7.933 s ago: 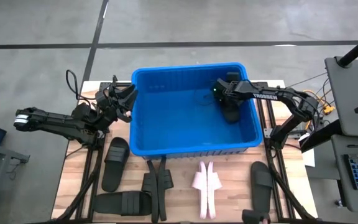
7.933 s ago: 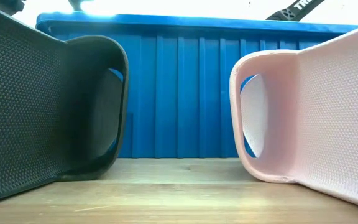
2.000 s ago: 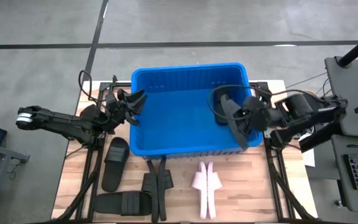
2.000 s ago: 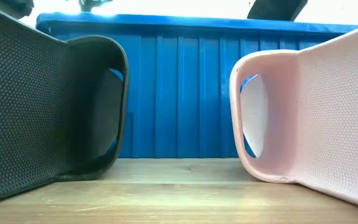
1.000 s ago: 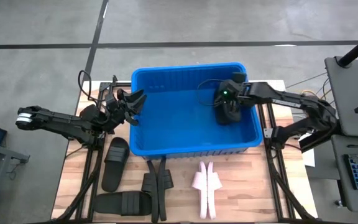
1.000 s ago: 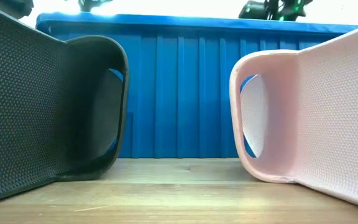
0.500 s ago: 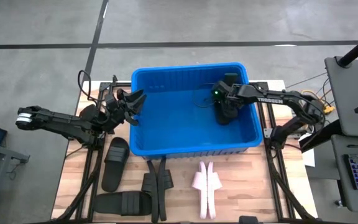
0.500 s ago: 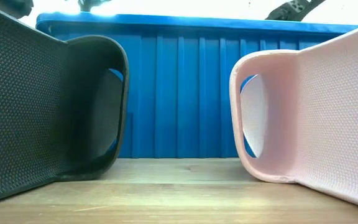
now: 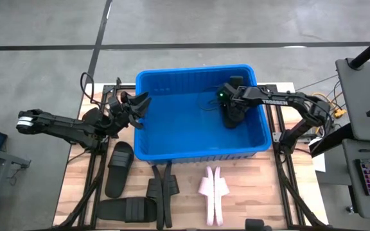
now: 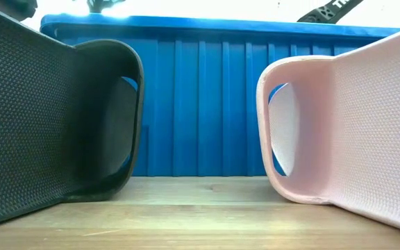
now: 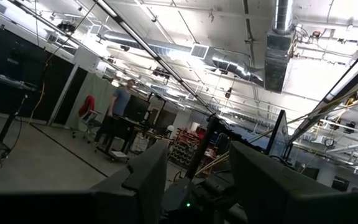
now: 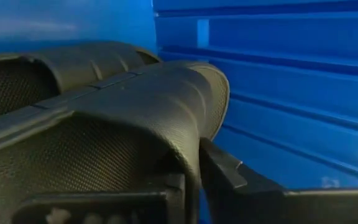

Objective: Pick and place slides into bin
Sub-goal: Put the black slide into the blue bin

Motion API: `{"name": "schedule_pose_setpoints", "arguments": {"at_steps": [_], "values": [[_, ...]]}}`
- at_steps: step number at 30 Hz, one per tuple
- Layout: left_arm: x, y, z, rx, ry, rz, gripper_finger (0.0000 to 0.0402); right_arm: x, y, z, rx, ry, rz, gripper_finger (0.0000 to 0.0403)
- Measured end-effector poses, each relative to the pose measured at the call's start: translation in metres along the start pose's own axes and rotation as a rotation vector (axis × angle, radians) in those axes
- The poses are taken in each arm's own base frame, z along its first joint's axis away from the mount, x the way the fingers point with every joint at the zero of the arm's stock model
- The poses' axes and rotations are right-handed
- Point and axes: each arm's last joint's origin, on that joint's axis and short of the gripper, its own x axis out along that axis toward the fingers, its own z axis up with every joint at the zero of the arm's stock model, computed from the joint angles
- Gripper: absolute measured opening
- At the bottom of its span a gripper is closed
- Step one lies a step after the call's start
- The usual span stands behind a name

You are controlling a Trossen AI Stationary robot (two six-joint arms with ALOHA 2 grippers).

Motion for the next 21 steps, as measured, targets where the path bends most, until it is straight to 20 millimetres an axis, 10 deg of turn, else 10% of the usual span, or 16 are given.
{"name": "schedule_pose_setpoints", "arguments": {"at_steps": [21], "values": [[0.0, 0.001, -0.001, 0.002, -0.001, 0.018, 0.016, -0.02, -0.025, 0.001, -0.011, 0.035, 0.028, 0.0251]]}}
